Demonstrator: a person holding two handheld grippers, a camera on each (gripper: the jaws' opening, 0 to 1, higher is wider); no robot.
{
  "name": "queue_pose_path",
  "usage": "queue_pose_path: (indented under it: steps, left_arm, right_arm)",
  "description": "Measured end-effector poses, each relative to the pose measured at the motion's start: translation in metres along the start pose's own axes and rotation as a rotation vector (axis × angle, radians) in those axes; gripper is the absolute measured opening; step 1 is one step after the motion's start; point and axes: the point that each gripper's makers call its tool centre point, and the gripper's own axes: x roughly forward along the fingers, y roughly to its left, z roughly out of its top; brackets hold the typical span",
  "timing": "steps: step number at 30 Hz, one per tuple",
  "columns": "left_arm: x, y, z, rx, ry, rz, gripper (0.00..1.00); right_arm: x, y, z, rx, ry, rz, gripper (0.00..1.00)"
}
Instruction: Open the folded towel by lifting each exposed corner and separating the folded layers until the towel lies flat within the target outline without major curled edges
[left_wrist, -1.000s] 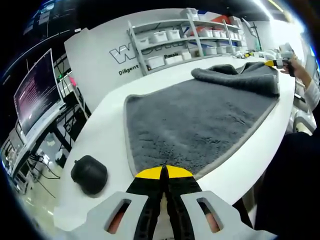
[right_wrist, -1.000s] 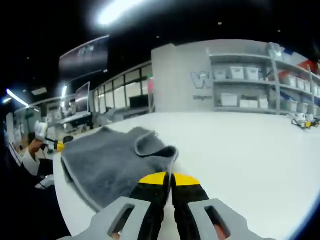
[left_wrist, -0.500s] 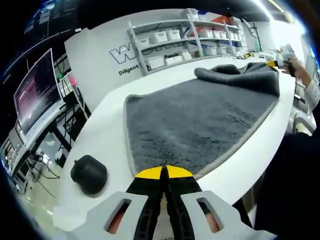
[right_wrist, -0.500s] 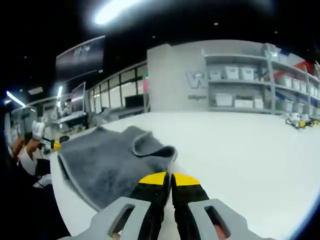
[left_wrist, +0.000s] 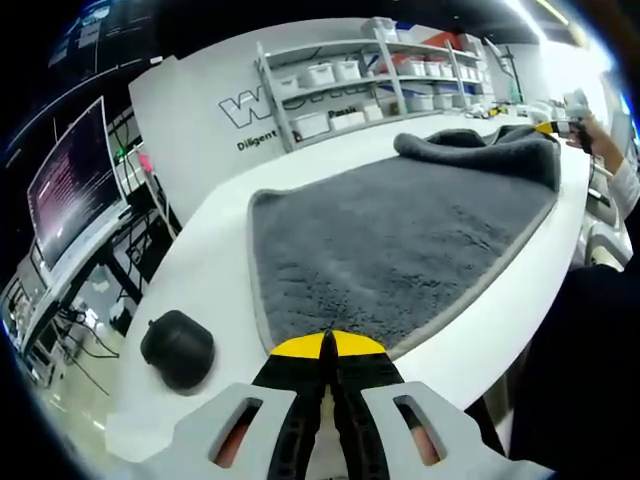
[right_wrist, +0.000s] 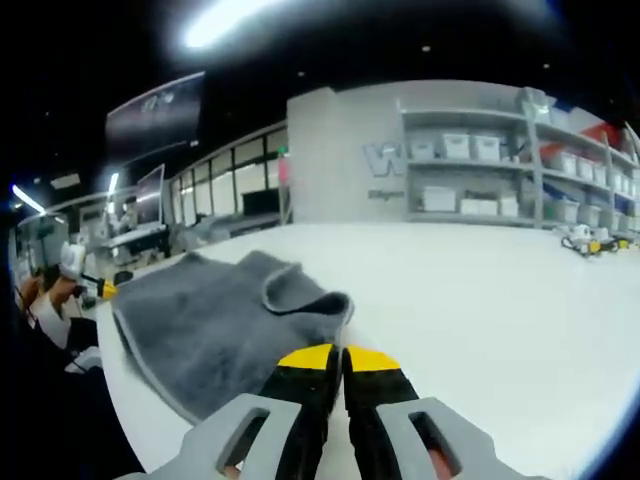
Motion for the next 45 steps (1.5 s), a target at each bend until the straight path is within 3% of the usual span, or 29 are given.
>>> queue_pose_path:
  steps: [18, 26, 45]
  left_arm:
    - [-0.001, 0.000, 0.000, -0.002, 0.005, 0.003, 0.01]
    - [-0.004, -0.003, -0.001, 0.031, 0.024, 0.005, 0.01]
    - [-0.005, -0.004, 0.000, 0.020, 0.026, -0.003, 0.01]
  right_arm:
    - [-0.016, -0.027, -0.002, 0.003, 0.000, -0.077, 0.00]
    - [-0.023, -0.037, -0.005, 0.006, 0.005, -0.097, 0.00]
    - [-0.041, -0.055, -0.008, 0.019, 0.016, -0.134, 0.00]
